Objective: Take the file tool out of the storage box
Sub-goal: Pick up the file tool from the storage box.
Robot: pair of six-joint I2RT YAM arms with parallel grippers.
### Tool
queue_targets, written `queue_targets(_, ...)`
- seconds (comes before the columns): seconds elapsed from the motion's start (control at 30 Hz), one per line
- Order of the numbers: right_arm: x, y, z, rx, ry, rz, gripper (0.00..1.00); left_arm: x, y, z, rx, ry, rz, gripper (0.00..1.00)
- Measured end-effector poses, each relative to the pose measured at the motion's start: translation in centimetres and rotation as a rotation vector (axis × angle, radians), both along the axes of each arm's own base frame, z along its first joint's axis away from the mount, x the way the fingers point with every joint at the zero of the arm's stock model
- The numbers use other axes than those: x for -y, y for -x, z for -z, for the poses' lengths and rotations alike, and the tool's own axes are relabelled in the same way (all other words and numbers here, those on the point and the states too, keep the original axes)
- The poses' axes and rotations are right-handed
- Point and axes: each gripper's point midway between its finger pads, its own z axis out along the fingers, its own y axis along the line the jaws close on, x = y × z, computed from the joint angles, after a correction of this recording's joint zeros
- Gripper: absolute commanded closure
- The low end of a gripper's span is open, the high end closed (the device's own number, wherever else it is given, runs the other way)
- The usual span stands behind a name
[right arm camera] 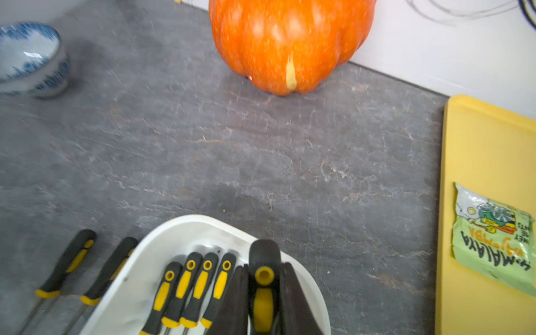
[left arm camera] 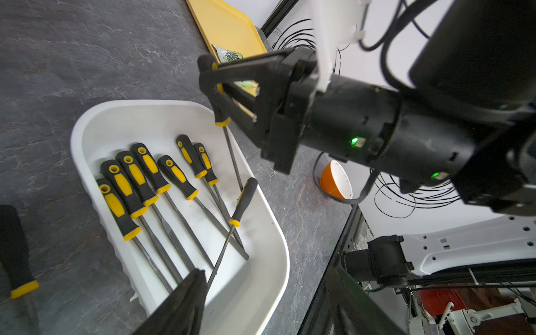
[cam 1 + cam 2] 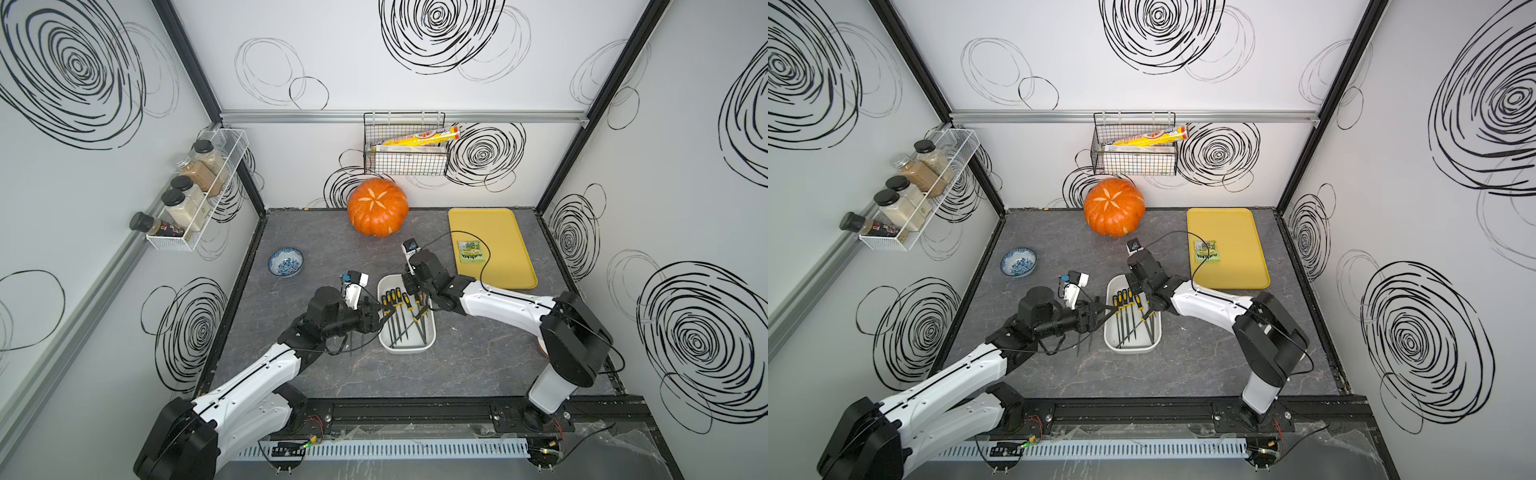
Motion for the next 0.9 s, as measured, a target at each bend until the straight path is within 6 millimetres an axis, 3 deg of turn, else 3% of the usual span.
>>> queue_targets(0.1, -0.4, 0.2, -2.9, 0.063, -0.092, -0.025, 0.92, 0.4, 0.2, 0.3, -0.005, -0.008, 0.013, 0.28)
queue_targets(0.27, -0.7, 0.3, -5.8, 0.130, -0.162, -0.043, 0.92, 0.8, 0.3, 0.9, -0.014, -0.028, 0.020, 0.28)
queue_targets(0.43, -1.4, 1.0, -6.9, 0.127, -0.232, -0.086, 0.92, 1.3, 0.4, 0.8, 0.010, -0.027, 0.036, 0.31)
queue_targets(0.7, -3.2, 5.0, -9.7, 0.031, -0.496, -0.239, 0.92, 3.0, 1.0, -0.7, 0.091, 0.002, 0.087, 0.31)
queue_targets(0.9, -4.0, 7.2, -9.4, -0.068, -0.621, -0.315, 0.92, 3.1, 0.5, 0.2, 0.078, -0.029, 0.084, 0.34)
